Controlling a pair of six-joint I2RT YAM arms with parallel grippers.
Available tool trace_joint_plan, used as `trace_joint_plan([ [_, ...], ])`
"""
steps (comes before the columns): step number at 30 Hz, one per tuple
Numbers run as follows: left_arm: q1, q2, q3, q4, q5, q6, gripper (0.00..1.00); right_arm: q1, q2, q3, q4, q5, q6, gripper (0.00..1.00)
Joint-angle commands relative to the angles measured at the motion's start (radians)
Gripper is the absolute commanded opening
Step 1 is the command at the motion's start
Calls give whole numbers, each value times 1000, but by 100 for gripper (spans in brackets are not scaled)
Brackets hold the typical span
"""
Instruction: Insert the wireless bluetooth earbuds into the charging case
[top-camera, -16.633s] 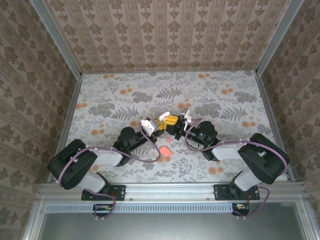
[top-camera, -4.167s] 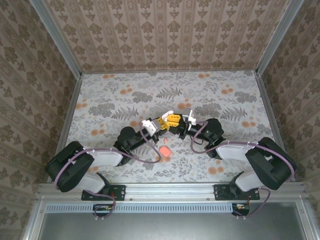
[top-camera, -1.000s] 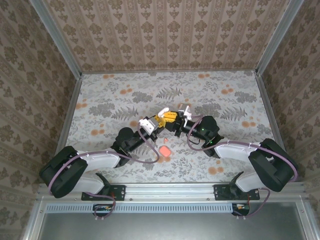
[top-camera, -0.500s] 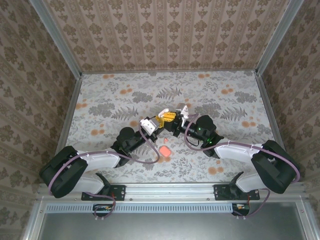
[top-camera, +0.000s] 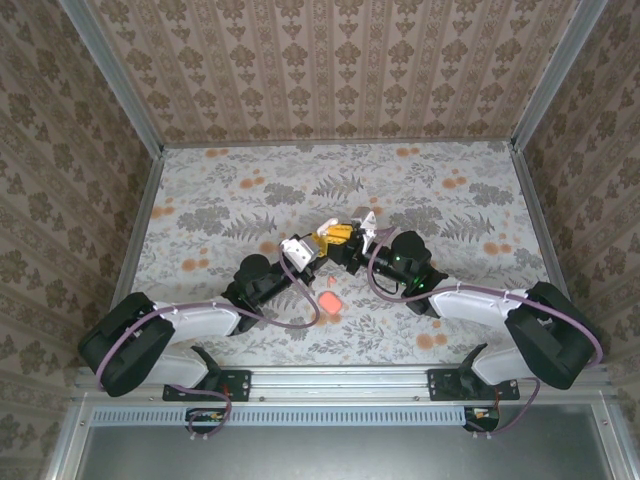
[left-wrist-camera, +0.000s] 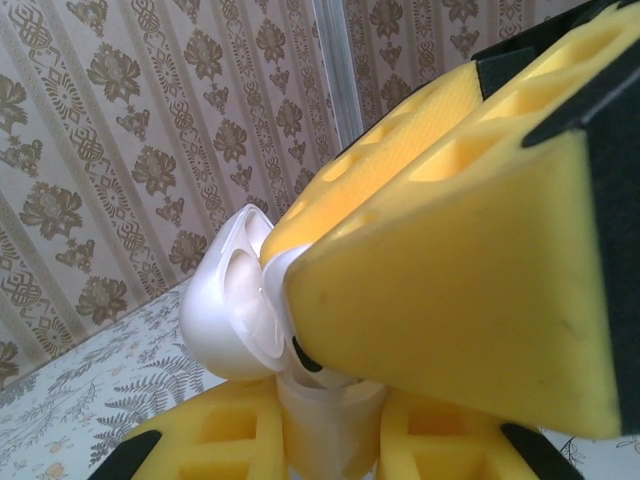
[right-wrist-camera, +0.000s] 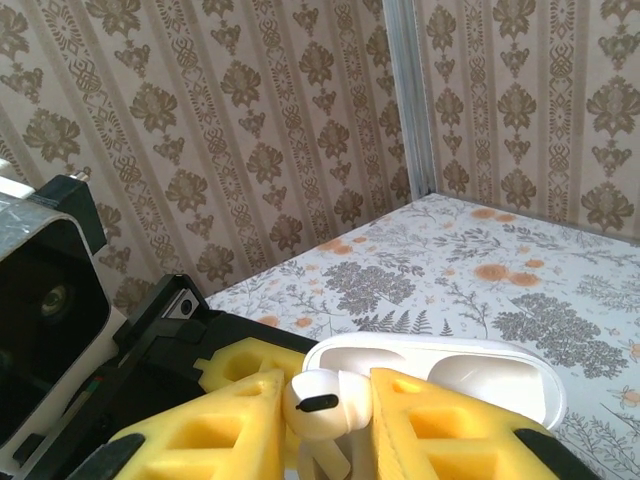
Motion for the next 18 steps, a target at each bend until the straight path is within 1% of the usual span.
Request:
trace_joint_plan([
  [1,-26,-68,44,199,63,10,8,-12,-5,-23,-161,96,-1,28],
  [18,-26,-65,42,199,63,2,8,-12,-27,-24,-169,126,-2,33],
])
